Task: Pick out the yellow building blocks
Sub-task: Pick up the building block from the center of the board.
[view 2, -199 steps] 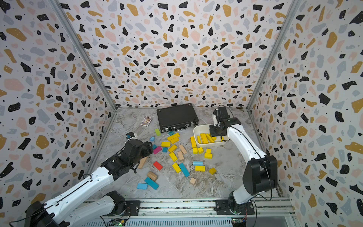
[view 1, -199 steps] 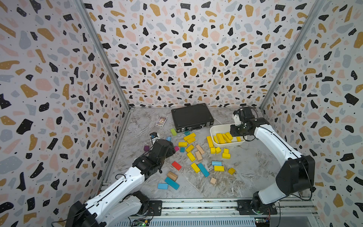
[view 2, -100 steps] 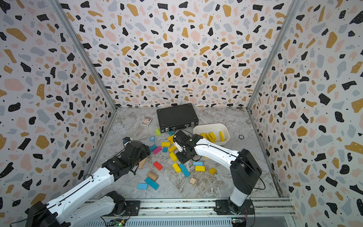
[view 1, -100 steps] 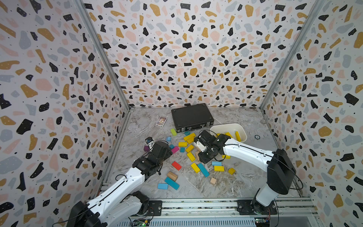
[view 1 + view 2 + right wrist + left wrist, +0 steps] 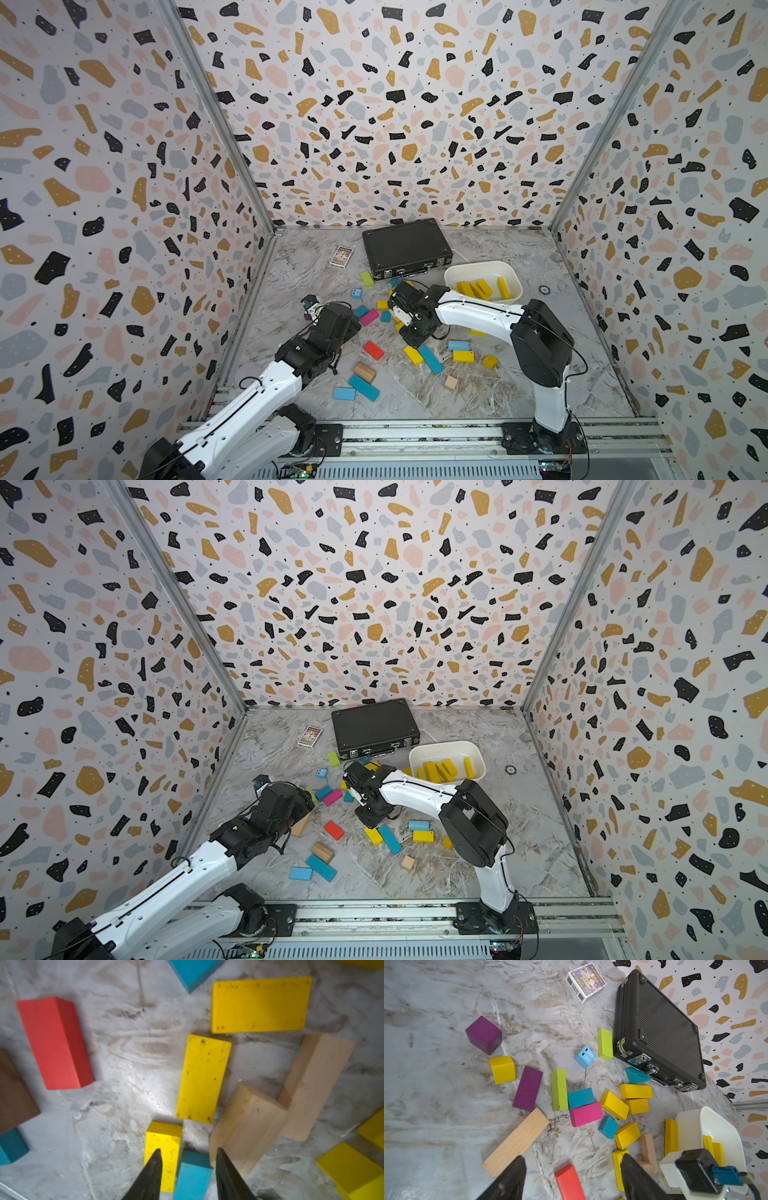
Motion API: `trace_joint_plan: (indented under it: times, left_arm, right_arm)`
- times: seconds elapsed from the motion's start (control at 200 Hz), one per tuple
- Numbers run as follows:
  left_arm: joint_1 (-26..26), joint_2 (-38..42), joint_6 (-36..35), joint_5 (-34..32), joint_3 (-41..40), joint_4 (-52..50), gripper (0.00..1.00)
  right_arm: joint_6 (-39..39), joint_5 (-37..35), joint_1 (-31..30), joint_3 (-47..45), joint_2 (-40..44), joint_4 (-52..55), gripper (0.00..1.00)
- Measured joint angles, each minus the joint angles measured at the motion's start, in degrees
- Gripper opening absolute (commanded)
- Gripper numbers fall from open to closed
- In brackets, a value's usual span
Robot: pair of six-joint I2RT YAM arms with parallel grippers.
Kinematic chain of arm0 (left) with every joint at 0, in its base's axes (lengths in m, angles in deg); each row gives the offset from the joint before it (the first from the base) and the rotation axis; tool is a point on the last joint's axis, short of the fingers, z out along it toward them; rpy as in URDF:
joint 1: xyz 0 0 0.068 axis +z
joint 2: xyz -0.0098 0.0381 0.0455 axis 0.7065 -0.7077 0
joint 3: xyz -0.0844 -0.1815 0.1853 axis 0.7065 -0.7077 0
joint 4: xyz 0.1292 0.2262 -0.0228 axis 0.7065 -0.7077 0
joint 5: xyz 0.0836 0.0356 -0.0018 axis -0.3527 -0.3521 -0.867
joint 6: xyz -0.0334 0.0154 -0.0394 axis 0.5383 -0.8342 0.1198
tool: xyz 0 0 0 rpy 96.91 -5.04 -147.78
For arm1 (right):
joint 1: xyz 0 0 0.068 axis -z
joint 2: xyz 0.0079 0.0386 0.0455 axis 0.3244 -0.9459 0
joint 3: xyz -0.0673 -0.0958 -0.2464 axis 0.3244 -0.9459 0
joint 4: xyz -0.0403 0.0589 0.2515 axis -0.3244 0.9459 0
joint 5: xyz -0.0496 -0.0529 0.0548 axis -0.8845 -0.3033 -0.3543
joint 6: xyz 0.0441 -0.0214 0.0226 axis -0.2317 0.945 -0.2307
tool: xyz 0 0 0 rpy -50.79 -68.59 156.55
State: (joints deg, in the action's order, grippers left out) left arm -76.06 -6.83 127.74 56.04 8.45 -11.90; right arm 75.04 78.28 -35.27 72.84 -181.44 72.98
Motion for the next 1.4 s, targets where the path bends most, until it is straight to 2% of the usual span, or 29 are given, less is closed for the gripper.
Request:
trace_joint_plan:
  times: [0.415, 0.901, 1.011, 1.106, 1.236, 1.401]
  left_arm:
    - [0.3, -0.7, 0.6, 0.0, 0.0, 0.0, 0.72]
    - [1.0, -0.7, 0.6, 0.0, 0.0, 0.0, 0.72]
    - [1.1, -0.7, 0.5, 0.0, 0.0, -0.1, 0.72]
    - [1.2, -0.5, 0.5, 0.0, 0.0, -0.2, 0.72]
    - [1.6, 0.1, 0.4, 0.1, 0.0, -0.4, 0.72]
    - [2.3, 0.8, 0.2, 0.2, 0.0, -0.9, 0.72]
  right_arm:
    - [0.3, -0.9, -3.1, 0.2, -4.1, 0.2, 0.43]
    - [-0.2, -3.7, -4.2, 0.2, -4.6, 0.3, 0.2]
    - [-1.1, -4.0, -4.2, 0.2, -4.1, 0.6, 0.18]
    - [-2.1, -4.7, -4.1, 0.2, -1.4, 0.7, 0.17]
    - [-3.0, -5.8, -2.5, 0.2, 7.0, 0.6, 0.17]
    - [-2.1, -8.0, 5.7, 0.1, 16.4, 0.5, 0.17]
